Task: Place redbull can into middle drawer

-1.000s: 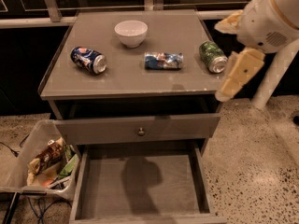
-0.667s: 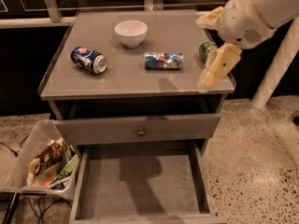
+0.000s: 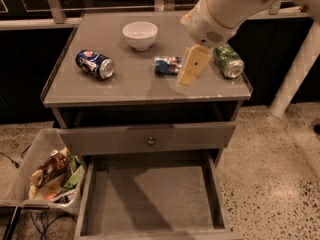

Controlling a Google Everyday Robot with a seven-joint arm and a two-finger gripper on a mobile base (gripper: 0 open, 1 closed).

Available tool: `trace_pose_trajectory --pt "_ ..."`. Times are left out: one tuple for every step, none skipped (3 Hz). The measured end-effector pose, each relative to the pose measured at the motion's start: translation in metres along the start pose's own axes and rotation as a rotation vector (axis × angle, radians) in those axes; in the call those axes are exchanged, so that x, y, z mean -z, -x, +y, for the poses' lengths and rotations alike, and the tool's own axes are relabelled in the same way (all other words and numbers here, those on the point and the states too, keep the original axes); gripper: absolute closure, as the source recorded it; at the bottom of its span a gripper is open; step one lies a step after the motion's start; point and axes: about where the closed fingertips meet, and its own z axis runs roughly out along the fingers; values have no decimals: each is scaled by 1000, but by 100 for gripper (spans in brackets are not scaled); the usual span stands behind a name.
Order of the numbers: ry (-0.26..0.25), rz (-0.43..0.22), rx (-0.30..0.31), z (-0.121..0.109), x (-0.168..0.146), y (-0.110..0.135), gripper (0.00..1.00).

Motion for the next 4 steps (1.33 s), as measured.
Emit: trace_pose_trajectory --pt "-24 51 15 -7 -2 -6 0" --pt "-24 51 15 -7 -2 -6 0" --pt "-22 67 24 -15 -10 -10 0" --pt "-50 63 43 -42 -22 -21 0"
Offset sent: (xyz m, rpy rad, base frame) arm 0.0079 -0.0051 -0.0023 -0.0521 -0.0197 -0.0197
